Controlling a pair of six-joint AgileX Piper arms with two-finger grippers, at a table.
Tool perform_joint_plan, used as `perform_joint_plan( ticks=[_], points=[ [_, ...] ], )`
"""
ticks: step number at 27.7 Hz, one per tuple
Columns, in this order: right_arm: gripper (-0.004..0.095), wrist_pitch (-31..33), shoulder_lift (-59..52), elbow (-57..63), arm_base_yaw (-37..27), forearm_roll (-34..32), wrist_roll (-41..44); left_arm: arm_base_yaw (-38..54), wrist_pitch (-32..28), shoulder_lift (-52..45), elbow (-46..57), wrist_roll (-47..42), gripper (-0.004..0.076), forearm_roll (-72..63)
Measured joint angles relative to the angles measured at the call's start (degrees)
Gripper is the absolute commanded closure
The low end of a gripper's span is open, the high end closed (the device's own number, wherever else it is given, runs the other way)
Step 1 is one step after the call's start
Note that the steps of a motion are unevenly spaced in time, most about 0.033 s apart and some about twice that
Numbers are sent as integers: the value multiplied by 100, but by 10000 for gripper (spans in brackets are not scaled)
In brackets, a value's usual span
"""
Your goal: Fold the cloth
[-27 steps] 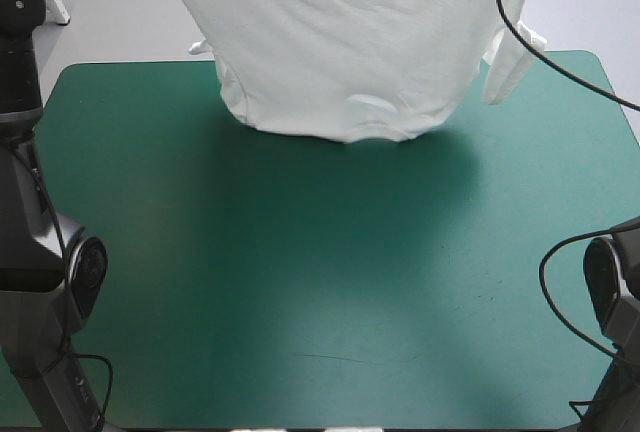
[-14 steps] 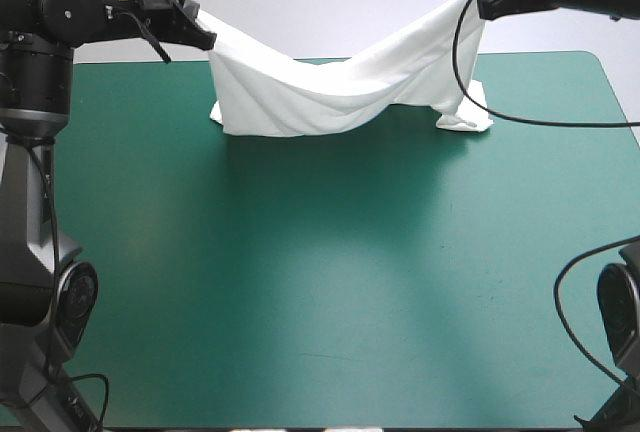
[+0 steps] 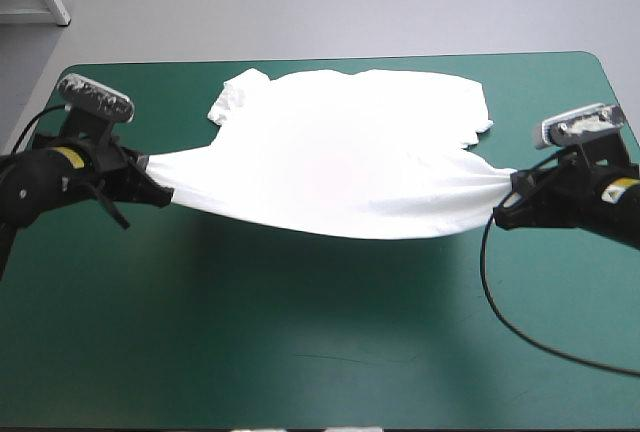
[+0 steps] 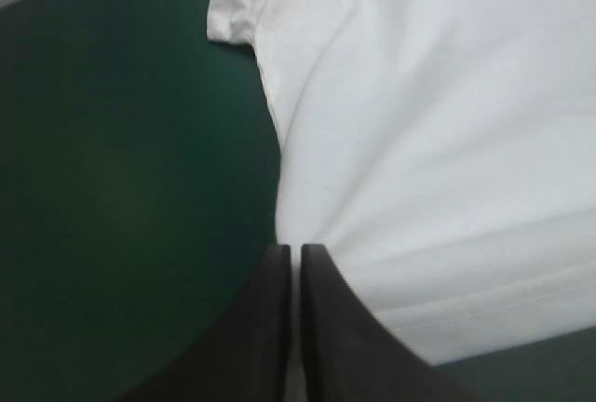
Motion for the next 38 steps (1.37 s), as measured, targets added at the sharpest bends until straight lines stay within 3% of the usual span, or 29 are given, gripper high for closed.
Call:
perform_joint_plan(
  ticks=[4, 7, 18, 26, 28, 34, 38],
  points=[
    [899, 833, -1059, 65, 0, -433, 790, 0, 287, -1092, 1063, -299, 705, 80],
    [899, 1038, -1362, 232, 0, -480, 1042, 0, 339, -1473, 1541, -449, 705, 32],
    [903, 920, -1281, 2772, 0, -302, 1062, 0, 558, -1589, 2985, -495, 705, -319],
    [891, 834, -1281, 3630, 0, -285, 1062, 0, 608, -1526, 3722, -483, 704, -446],
    [827, 847, -1281, 3679, 0, -285, 1062, 0, 635, -1412, 3892, -461, 694, -548],
    [401, 853, -1281, 3686, 0, -279, 1111, 0, 788, -940, 4008, -139, 566, -855],
    [345, 832, -1281, 3698, 0, -279, 1193, 0, 794, -776, 4008, 10, 415, -982]
  ],
)
